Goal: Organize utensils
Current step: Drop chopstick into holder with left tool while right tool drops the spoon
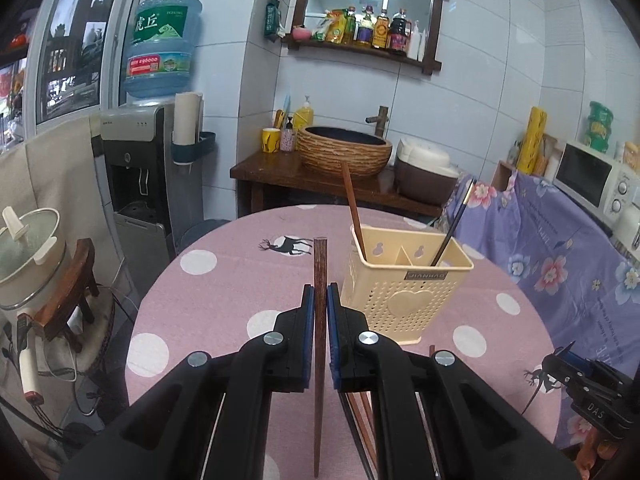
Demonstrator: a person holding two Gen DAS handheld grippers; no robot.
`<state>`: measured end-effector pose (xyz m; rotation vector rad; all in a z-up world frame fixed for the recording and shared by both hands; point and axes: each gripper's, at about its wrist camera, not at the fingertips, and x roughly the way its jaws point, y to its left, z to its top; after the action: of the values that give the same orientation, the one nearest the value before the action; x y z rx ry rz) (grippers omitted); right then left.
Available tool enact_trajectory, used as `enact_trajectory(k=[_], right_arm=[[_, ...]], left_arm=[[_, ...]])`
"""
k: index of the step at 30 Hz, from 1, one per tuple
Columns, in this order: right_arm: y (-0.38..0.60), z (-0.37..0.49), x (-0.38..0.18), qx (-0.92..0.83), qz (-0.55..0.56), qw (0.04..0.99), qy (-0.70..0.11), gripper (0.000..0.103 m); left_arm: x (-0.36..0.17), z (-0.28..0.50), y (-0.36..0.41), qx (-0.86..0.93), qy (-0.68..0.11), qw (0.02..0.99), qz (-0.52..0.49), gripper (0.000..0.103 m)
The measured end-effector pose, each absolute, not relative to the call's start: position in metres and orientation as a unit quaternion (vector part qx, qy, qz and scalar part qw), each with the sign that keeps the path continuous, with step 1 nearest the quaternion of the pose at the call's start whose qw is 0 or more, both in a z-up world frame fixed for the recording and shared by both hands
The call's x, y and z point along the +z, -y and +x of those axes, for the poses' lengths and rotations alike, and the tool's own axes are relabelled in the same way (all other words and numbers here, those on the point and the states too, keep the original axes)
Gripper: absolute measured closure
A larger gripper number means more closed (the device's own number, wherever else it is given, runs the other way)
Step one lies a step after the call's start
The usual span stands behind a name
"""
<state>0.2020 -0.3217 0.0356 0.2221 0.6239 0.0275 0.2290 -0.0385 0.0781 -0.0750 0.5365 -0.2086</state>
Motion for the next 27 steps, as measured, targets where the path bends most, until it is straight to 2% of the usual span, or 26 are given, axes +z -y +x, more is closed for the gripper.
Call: enact_trajectory(k=[12, 17, 27], right_arm=[[0.314, 0.212, 0.028, 0.021, 0.102, 0.947, -0.303, 0.065], [0.304, 0.228, 0.04, 0.033, 0.088, 0.951, -0.293, 0.065], [0.282, 0.294, 0.166, 0.045, 0.06, 0.979, -0.188, 0.065]], left_arm=[[0.086, 0.23, 0.033, -0.1, -0.249, 0.963, -0.039, 0.095], [0.105, 0.237, 0.036, -0.114, -0.241, 0.963, -0.042, 0.095], [0.215, 0.269, 0.061, -0.153, -0.181, 0.969, -0.069, 0.095]])
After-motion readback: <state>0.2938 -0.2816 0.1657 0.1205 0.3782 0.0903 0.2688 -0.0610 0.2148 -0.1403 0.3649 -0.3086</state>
